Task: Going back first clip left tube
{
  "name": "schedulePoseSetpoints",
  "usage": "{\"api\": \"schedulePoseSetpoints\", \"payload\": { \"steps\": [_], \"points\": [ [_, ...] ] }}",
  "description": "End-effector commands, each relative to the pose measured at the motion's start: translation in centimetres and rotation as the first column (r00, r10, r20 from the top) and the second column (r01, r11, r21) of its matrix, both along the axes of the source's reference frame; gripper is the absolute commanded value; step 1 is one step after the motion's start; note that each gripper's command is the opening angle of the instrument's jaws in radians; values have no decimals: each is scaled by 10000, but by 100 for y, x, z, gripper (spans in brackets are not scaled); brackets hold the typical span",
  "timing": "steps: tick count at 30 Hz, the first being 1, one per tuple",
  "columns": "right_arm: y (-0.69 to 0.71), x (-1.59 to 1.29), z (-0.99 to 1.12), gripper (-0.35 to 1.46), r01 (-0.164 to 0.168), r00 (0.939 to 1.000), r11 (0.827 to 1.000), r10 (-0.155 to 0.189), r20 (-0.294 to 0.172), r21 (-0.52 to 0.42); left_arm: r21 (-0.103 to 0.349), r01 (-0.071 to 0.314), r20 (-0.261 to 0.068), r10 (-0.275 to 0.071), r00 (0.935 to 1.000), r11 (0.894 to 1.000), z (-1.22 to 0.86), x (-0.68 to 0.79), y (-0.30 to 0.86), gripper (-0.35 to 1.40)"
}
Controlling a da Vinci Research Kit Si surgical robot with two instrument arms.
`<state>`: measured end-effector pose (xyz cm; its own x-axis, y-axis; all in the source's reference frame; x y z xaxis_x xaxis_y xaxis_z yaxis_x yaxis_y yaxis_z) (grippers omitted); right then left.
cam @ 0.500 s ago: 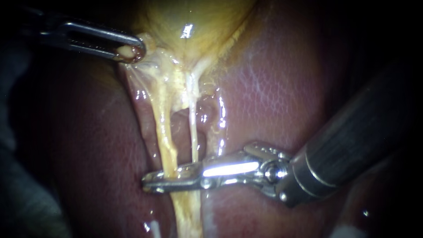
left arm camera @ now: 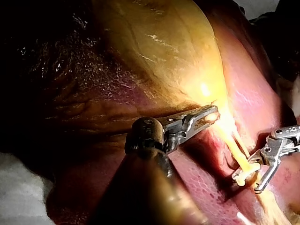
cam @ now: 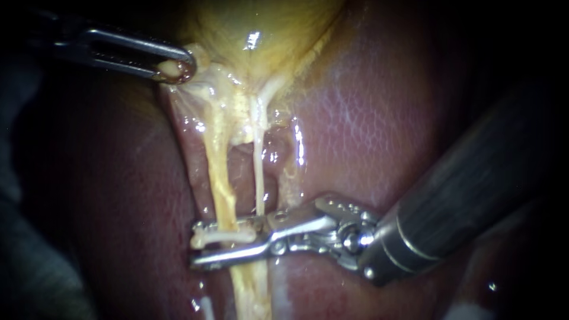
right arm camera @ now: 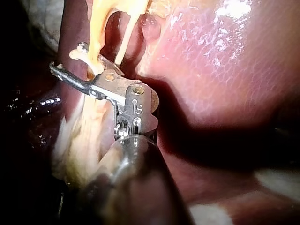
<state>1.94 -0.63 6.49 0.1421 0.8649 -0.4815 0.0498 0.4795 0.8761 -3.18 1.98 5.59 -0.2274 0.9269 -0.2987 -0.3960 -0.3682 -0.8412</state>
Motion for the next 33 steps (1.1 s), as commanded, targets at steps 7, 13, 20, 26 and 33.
{"api": "schedulePoseSetpoints", "payload": {
  "steps": [7, 13, 20, 26, 33],
  "points": [
    [8, -8, 4, 50, 217, 9959, 9894, -87, 903, -1437, -1, -2, -1, 2, 10000, 10000, 0, 0, 0, -35],
    [12, -17, -2, 50, 373, 9938, 9796, -156, 1104, -1976, -1, -1, -1, 1, 10000, 10000, 0, 0, 0, -35],
    [18, -51, -25, 50, 894, 9949, 9051, -615, 800, -4157, -3, -2, -1, 2, 10000, 10000, 0, 1, -1, -35],
    [45, -107, -68, 50, 2321, 9692, 7967, -1408, 2021, -5581, -10, 1, -5, -1, 10000, 10000, 1, 0, -2, -35],
    [68, -159, -96, 50, 3217, 9366, 7389, -1568, 3133, -5920, -14, 3, -7, -3, 10000, 10000, 1, 0, -2, -35]
  ]
}}
